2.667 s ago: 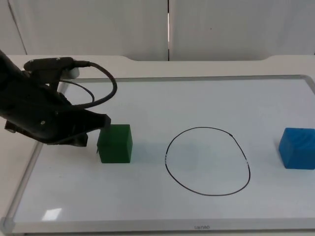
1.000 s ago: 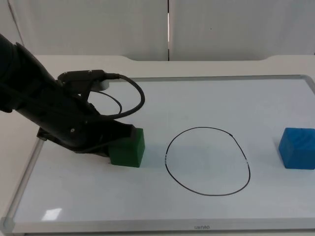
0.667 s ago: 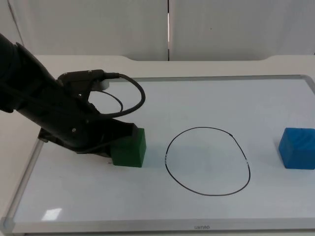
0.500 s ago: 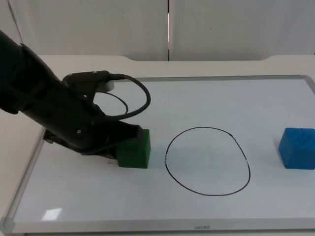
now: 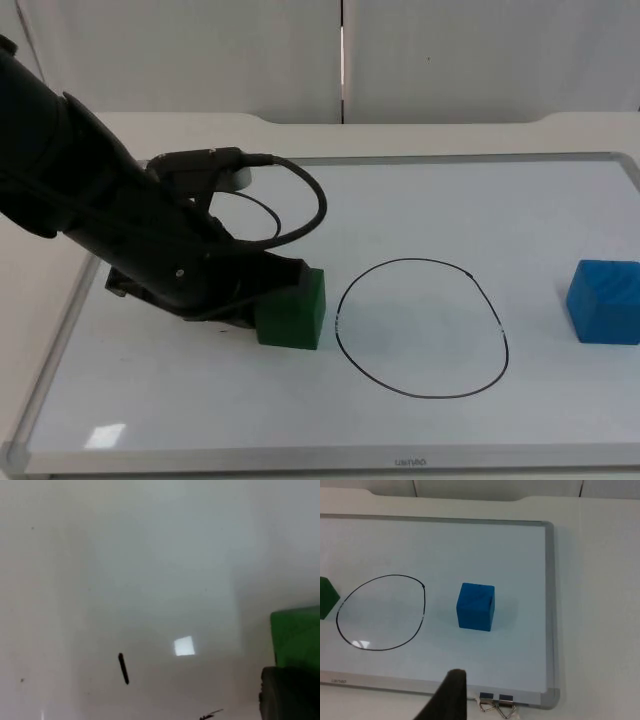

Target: Push the two cubes into the marked area.

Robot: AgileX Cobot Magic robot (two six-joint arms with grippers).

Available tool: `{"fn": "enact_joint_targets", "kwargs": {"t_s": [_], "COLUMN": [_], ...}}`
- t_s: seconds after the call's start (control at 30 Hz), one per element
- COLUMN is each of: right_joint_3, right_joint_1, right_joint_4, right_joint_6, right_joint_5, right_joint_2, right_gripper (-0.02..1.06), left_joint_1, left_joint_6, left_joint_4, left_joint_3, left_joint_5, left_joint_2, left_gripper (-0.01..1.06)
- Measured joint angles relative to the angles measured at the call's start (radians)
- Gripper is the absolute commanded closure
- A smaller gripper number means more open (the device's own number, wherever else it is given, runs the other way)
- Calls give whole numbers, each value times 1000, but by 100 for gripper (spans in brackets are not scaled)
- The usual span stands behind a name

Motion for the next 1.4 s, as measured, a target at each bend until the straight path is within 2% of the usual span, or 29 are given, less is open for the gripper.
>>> {"fn": "enact_joint_targets", "kwargs": {"t_s": [0.33,0.67,1.07,1.23,1.4], "right_joint_3": [0,0,0,0,0], "right_joint_1": [0,0,0,0,0], "right_joint_4": [0,0,0,0,0], "right_joint_6": [0,0,0,0,0], "right_joint_5": [0,0,0,0,0], "right_joint_2": [0,0,0,0,0], "right_gripper": [-1,-1,-1,-1,-1], "left_joint_1": [-67,-85,-85,-106,-153], "left_joint_6": [1,1,-26,-28,-28], "left_joint_4": [-19,-60,-69,-90,-98], "left_joint_3": [0,0,0,0,0], "left_joint_5": [0,9,100,98,56], "left_joint_2": [0,0,0,0,0], "left_gripper": [105,105,105,105,105]}}
